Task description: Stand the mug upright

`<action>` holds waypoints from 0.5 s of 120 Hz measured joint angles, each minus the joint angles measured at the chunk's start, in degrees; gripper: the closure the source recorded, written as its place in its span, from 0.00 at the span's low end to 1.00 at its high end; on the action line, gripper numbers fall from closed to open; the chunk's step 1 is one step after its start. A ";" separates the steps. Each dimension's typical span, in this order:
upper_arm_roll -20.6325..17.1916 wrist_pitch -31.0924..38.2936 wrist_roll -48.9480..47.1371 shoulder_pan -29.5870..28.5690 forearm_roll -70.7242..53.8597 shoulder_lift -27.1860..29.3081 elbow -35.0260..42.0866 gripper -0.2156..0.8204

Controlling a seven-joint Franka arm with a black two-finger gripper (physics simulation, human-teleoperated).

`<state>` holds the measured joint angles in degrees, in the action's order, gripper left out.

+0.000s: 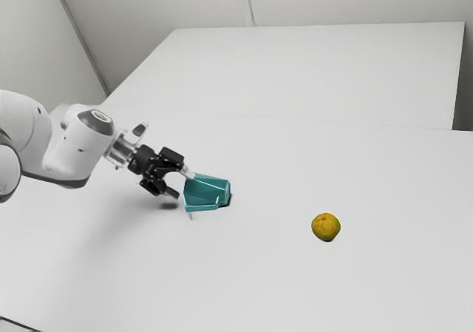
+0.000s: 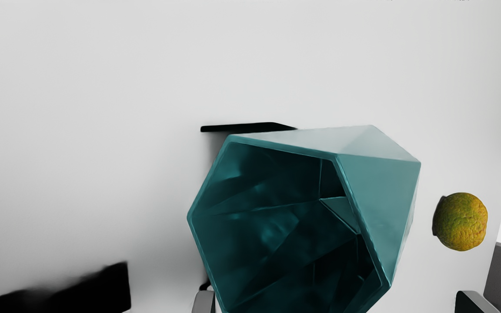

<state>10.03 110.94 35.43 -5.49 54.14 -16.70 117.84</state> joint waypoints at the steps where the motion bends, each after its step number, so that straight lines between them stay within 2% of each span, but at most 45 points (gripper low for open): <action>1: -0.01 -0.03 0.20 0.02 0.17 -0.08 -0.09 0.21; 30: -0.52 -0.41 4.95 1.24 2.79 -3.29 -3.84 0.21; 60: -0.90 -0.51 7.94 1.48 3.36 -3.29 -4.31 0.25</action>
<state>9.13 110.43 43.37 -4.01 57.50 -19.99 113.54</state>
